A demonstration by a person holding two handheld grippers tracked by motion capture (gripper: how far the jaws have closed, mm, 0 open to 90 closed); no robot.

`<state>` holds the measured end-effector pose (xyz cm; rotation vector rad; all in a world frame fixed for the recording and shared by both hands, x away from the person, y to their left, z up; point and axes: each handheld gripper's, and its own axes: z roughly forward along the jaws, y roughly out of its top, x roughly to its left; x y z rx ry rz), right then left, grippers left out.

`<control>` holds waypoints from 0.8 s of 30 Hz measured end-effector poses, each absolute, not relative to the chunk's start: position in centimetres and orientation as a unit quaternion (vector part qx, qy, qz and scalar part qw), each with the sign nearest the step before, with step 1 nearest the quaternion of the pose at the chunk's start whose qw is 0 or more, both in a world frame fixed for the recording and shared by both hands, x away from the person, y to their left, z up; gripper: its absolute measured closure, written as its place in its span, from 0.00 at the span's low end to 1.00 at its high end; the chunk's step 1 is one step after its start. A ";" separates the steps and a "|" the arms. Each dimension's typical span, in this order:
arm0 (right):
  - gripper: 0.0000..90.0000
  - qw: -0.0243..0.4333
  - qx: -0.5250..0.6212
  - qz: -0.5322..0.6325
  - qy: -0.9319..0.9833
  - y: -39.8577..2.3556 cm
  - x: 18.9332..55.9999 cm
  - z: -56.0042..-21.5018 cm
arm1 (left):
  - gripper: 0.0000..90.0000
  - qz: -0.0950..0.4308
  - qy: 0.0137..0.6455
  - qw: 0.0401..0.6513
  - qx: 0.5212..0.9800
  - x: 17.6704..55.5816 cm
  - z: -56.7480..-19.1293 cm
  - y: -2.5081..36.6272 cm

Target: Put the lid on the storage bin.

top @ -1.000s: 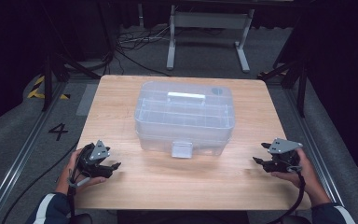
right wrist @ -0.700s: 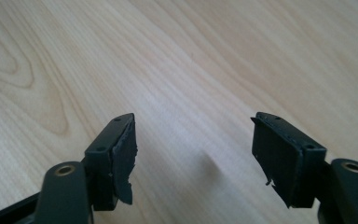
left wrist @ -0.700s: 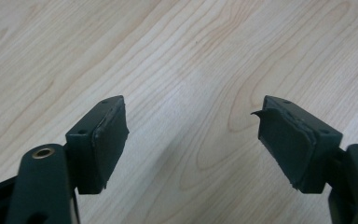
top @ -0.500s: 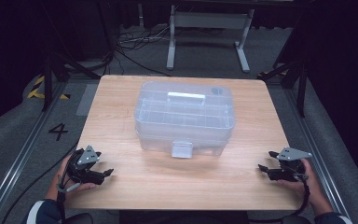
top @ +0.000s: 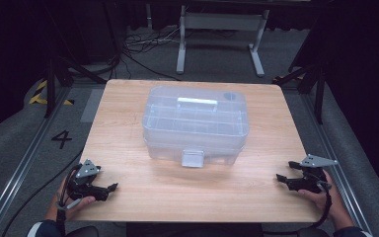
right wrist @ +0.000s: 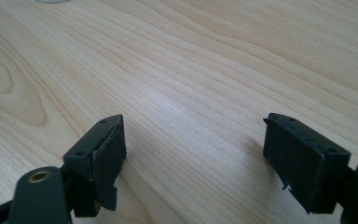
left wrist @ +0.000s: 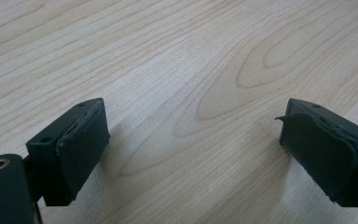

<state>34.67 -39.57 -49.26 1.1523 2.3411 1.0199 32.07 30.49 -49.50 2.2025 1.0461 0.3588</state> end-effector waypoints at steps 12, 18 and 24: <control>0.24 0.171 0.407 0.358 0.823 -39.5 34.7 -49.3 | 0.06 0.137 0.412 0.327 0.839 32.1 -49.5 30.4; 0.24 0.171 0.407 0.358 0.823 -39.5 34.7 -49.3 | 0.03 0.139 0.415 0.324 0.839 32.2 -49.6 30.4; 0.23 0.172 0.407 0.358 0.823 -39.5 34.7 -49.3 | 0.03 0.141 0.416 0.322 0.839 32.2 -49.6 30.3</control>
